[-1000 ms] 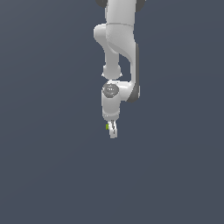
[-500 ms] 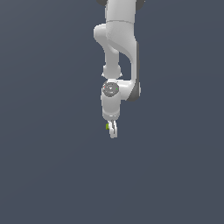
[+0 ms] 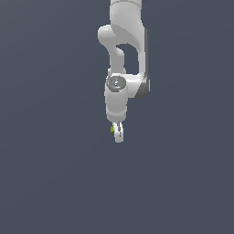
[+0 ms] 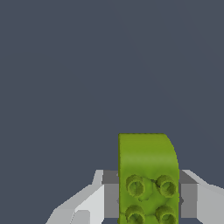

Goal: Pick up the object and move it to a goal position.

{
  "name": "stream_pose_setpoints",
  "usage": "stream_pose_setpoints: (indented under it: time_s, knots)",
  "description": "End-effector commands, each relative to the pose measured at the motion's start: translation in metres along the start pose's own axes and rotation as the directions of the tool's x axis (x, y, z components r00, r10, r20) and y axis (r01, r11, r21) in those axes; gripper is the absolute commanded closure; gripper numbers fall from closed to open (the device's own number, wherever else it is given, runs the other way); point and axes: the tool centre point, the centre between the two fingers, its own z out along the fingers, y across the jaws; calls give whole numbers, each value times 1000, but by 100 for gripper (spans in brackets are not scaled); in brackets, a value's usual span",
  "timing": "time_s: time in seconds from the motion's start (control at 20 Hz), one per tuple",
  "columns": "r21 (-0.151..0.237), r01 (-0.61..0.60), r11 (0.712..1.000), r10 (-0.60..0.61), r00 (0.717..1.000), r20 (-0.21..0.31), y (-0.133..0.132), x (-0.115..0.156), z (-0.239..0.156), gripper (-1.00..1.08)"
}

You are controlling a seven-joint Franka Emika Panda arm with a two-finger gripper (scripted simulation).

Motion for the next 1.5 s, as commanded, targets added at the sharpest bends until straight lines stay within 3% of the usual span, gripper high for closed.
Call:
stream_pose_setpoints:
  time_s: [0.0,0.9,1.45]
  knots:
    - [1,0,1000,0,1000,-1,-8,0,-23,108]
    - [0,0,1000,0,1000,-2,-72,2,-199,108]
    - [1,2,1000,-2,1000,0,-98,3,-260,108]
